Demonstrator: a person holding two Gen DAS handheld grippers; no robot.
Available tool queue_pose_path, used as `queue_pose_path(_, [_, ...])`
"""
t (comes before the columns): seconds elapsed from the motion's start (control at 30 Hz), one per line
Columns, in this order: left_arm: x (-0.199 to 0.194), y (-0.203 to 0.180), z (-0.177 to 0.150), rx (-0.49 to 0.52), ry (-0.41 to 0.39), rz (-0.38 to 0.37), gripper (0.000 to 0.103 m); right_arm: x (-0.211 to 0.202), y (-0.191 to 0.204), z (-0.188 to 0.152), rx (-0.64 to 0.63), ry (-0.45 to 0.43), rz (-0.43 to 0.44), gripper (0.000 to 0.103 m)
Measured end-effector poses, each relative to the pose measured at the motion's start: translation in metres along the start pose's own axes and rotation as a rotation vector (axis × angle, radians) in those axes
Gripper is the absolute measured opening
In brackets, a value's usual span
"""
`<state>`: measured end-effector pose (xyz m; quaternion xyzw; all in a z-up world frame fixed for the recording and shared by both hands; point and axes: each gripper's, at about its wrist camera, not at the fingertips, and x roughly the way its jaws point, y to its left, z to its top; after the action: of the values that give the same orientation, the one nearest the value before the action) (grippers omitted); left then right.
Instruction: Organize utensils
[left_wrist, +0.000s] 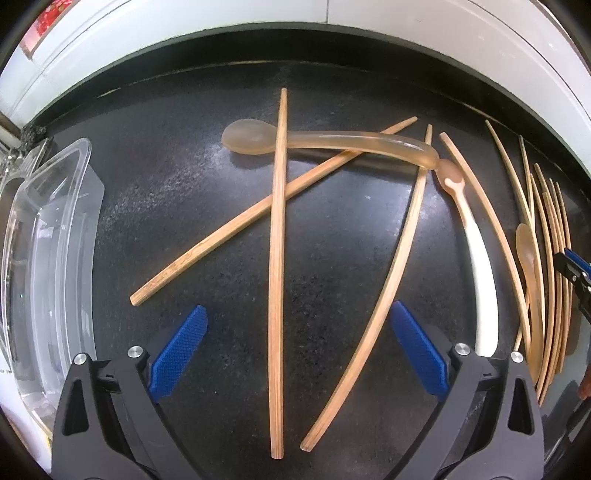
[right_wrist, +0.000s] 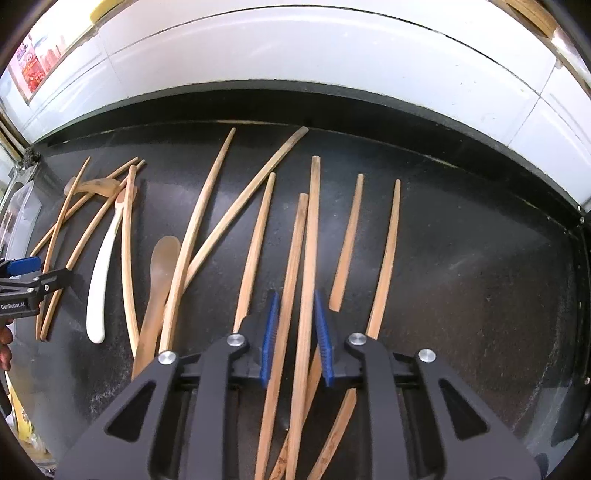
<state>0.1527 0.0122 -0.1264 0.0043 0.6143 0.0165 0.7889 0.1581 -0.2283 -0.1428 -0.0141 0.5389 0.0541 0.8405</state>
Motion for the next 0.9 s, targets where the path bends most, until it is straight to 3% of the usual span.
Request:
queue_pose_path(0.17, [-0.001, -0.002, 0.0, 0.006, -0.001, -0.005, 0.096, -0.007, -0.022, -0.002, 0.046, 0.014, 0.054, 0.017])
queue_pose_path(0.33, [-0.002, -0.002, 0.001, -0.006, 0.007, -0.005, 0.097, -0.007, -0.048, -0.003, 0.165, 0.032, 0.173, 0.017])
queue_pose_path(0.47, [-0.002, -0.001, 0.001, -0.019, 0.0, -0.002, 0.097, -0.009, -0.054, -0.003, 0.16, 0.031, 0.161, 0.017])
queue_pose_path(0.7, [-0.001, -0.001, 0.001, -0.023, -0.001, -0.001, 0.097, -0.011, -0.077, -0.007, 0.235, 0.043, 0.243, 0.017])
queue_pose_path(0.8, [-0.002, -0.001, -0.001, -0.026, -0.01, 0.001, 0.097, -0.016, -0.096, -0.011, 0.259, 0.032, 0.235, 0.017])
queue_pose_path(0.9, [-0.003, -0.001, -0.004, -0.027, -0.016, 0.002, 0.097, -0.033, -0.107, -0.012, 0.236, -0.023, 0.14, 0.017])
